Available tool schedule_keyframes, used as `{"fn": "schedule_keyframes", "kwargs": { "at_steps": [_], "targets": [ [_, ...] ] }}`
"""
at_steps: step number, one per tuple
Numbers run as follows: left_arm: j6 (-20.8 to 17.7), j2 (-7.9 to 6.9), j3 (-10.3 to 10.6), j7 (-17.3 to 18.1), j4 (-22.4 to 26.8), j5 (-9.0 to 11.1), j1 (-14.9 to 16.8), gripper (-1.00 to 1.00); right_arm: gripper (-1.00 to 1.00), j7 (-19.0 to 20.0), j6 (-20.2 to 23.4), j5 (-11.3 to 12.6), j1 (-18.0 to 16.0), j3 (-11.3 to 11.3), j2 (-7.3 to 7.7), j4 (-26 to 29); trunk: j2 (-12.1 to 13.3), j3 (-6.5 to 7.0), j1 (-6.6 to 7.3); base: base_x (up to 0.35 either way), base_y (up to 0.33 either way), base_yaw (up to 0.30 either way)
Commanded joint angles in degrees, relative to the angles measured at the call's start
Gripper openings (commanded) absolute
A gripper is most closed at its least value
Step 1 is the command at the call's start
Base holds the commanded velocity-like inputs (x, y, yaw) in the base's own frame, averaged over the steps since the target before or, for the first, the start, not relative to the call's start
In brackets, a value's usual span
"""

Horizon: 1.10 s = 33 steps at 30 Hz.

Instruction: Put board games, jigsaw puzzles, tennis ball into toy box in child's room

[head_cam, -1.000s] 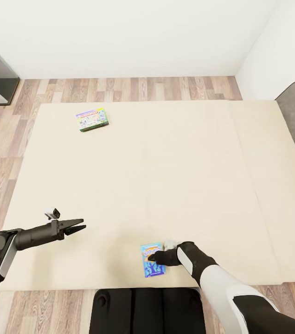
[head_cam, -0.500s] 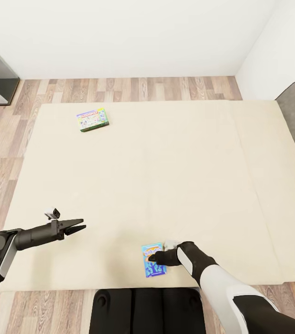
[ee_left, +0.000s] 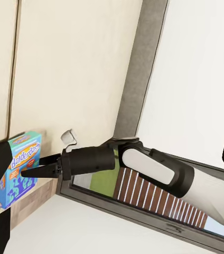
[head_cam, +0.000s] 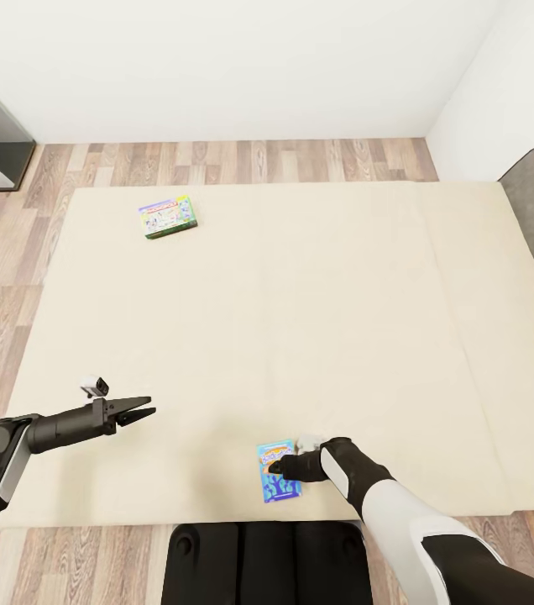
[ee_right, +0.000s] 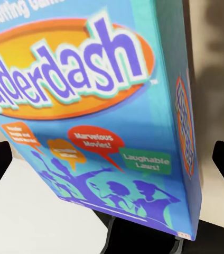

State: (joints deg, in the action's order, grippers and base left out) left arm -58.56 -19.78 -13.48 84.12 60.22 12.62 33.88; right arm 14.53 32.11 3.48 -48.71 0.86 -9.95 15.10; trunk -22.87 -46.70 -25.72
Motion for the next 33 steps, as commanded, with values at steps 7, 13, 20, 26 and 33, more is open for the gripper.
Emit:
{"fn": "schedule_keyframes", "kwargs": {
  "at_steps": [7,13,20,26,33],
  "targets": [
    [-0.6,0.0,0.0,0.2,0.0,0.0,0.0,1.0,1.0,0.3,-0.1,2.0,0.0,0.5,-0.04,0.1,-0.1,-0.07,-0.06,0.0,0.0,0.0],
    [-0.6,0.0,0.0,0.2,0.0,0.0,0.0,1.0,1.0,0.1,-0.1,2.0,0.0,0.5,-0.04,0.1,-0.1,-0.07,-0.06,0.0,0.0,0.0],
    [-0.6,0.0,0.0,0.2,0.0,0.0,0.0,1.0,1.0,0.1,0.0,2.0,0.0,0.5,-0.04,0.1,-0.1,-0.07,-0.06,0.0,0.0,0.0],
    [-0.6,0.0,0.0,0.2,0.0,0.0,0.0,1.0,1.0,0.2,0.0,2.0,0.0,0.5,-0.04,0.1,-0.1,-0.05,-0.06,0.0,0.0,0.0],
    [-0.6,0.0,0.0,0.2,0.0,0.0,0.0,1.0,1.0,0.2,-0.1,2.0,0.0,0.5,-0.04,0.1,-0.1,0.3,-0.06,0.0,0.0,0.0]
  ]
}}
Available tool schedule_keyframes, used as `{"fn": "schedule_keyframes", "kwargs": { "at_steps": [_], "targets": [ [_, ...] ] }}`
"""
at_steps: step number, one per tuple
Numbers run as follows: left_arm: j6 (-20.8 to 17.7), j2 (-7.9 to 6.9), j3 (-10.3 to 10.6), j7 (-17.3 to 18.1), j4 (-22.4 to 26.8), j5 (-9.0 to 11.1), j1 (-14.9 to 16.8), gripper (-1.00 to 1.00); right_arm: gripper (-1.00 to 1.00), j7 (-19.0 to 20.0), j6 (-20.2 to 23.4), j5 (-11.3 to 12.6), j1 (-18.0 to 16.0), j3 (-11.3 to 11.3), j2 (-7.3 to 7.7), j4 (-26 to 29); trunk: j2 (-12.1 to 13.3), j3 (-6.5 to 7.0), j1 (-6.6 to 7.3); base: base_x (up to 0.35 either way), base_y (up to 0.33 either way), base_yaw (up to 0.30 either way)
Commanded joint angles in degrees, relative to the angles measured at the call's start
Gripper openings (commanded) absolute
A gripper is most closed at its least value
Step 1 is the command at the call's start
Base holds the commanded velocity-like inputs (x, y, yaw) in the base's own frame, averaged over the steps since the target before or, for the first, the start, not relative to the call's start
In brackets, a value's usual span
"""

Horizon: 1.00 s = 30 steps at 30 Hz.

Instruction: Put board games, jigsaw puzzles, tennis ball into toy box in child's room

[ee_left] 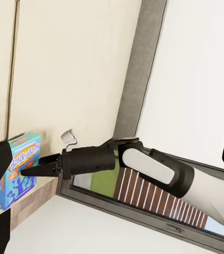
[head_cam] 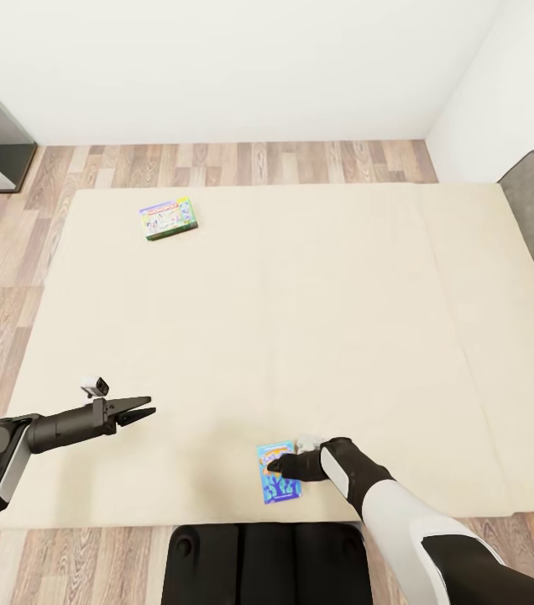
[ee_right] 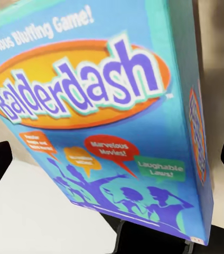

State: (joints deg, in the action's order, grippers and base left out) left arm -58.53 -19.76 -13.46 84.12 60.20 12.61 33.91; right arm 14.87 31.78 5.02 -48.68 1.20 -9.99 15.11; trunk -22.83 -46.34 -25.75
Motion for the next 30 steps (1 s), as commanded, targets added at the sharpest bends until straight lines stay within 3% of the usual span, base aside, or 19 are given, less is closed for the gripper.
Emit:
{"fn": "schedule_keyframes", "kwargs": {
  "at_steps": [1,30],
  "targets": [
    [-0.6,-0.02,0.0,0.2,0.0,0.0,0.0,1.0,1.0,-0.1,0.3,0.4,0.0,0.1,-0.01,0.1,-0.1,-0.03,-0.04,0.0,0.0,0.0],
    [-0.6,-0.02,0.0,0.2,0.0,0.0,0.0,1.0,1.0,0.0,0.2,0.4,0.0,0.1,-0.01,0.1,-0.1,0.06,-0.04,0.0,0.0,0.0]
  ]
}}
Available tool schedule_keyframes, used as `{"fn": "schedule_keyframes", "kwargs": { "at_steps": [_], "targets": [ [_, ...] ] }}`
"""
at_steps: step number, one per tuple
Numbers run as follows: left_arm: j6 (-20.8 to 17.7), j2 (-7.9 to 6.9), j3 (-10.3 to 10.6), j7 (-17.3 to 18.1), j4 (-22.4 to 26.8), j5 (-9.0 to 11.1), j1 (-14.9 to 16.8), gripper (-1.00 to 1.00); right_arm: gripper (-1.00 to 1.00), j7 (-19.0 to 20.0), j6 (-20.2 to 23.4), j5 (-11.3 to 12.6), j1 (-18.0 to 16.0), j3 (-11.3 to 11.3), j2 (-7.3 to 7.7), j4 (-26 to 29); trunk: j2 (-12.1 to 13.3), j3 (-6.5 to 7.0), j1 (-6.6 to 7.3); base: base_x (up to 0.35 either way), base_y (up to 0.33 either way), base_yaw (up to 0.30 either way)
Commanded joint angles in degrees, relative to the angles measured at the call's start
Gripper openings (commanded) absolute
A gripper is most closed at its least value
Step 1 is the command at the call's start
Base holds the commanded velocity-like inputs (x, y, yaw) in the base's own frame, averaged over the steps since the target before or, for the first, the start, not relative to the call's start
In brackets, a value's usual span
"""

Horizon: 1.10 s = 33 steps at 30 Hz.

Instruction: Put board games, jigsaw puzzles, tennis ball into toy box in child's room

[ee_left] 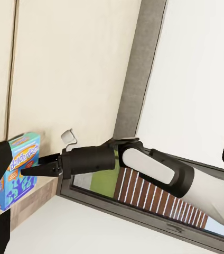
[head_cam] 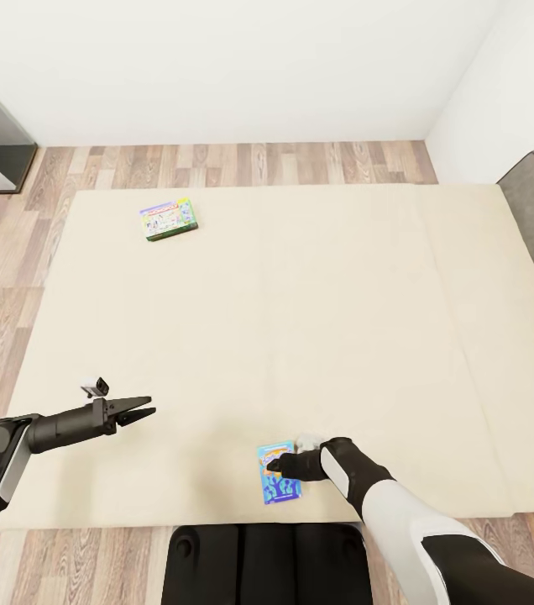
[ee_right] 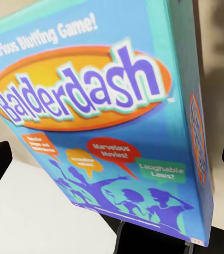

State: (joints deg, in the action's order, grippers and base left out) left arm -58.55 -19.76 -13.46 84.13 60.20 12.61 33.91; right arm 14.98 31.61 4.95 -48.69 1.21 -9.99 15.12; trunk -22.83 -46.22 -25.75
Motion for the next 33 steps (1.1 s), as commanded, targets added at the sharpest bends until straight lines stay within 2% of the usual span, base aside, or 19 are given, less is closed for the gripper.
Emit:
{"fn": "schedule_keyframes", "kwargs": {
  "at_steps": [1,33],
  "targets": [
    [-0.6,-0.02,0.0,0.2,0.0,0.0,0.0,1.0,1.0,-0.1,0.4,0.5,0.0,0.1,-0.01,0.1,-0.1,-0.06,-0.03,0.0,0.0,0.016],
    [-0.6,-0.02,0.0,0.2,0.0,0.0,0.0,1.0,1.0,-0.1,0.4,0.5,0.0,0.1,-0.01,0.1,-0.1,-0.06,-0.03,0.0,0.026,0.011]
  ]
}}
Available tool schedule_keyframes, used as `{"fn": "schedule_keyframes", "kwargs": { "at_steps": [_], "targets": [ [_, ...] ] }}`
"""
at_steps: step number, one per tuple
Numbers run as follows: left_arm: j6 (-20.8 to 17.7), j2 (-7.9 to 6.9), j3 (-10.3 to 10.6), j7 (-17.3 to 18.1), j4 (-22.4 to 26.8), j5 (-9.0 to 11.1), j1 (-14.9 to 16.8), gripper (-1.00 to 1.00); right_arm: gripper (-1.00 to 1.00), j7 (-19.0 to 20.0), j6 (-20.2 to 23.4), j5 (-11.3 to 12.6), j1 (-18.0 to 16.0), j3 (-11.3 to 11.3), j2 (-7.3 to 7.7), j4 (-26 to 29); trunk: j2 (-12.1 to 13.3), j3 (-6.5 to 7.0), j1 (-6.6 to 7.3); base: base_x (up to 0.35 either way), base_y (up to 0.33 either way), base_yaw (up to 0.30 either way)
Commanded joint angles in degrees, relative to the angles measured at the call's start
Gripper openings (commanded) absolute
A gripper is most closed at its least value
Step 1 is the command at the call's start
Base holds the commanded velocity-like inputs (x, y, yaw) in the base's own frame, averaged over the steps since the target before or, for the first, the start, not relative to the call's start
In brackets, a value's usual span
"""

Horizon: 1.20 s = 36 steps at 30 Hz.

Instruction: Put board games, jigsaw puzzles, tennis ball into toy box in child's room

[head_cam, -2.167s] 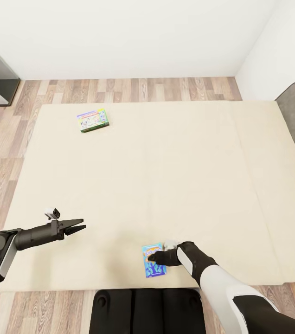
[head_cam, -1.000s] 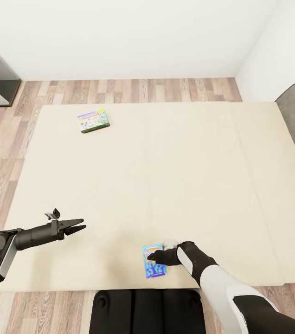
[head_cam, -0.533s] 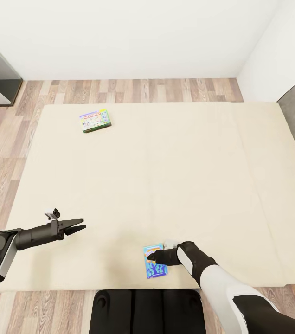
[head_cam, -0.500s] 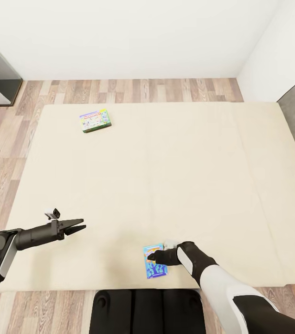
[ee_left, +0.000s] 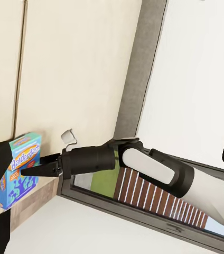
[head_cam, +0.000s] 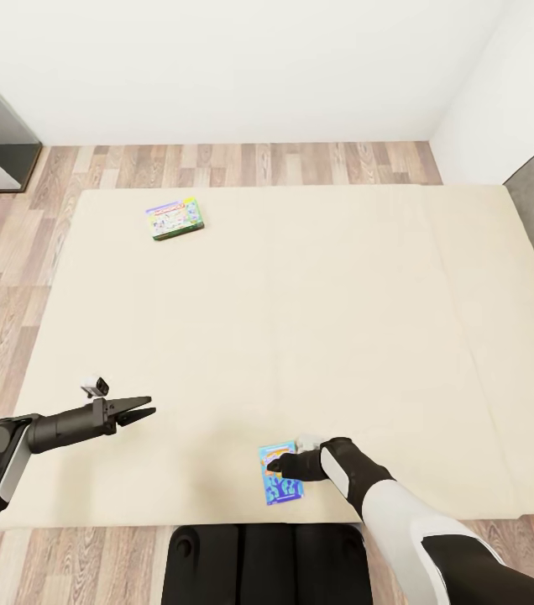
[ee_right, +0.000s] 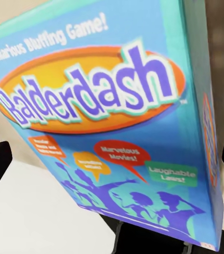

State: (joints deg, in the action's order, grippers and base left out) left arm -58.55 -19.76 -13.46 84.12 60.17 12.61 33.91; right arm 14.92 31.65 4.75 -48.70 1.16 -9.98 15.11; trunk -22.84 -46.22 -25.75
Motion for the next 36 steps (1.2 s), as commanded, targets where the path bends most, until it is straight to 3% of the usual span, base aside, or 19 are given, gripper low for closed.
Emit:
{"fn": "schedule_keyframes", "kwargs": {
  "at_steps": [1,36],
  "targets": [
    [-0.6,-0.01,0.0,0.2,0.0,0.0,0.0,1.0,1.0,-0.1,0.3,0.7,0.0,0.2,-0.02,0.1,-0.1,-0.06,-0.04,0.0,0.009,0.0],
    [-0.6,-0.01,0.0,0.2,0.0,0.0,0.0,1.0,1.0,-0.1,0.2,0.7,0.0,0.2,-0.02,0.0,-0.1,-0.06,-0.04,0.0,0.017,0.0]
  ]
}}
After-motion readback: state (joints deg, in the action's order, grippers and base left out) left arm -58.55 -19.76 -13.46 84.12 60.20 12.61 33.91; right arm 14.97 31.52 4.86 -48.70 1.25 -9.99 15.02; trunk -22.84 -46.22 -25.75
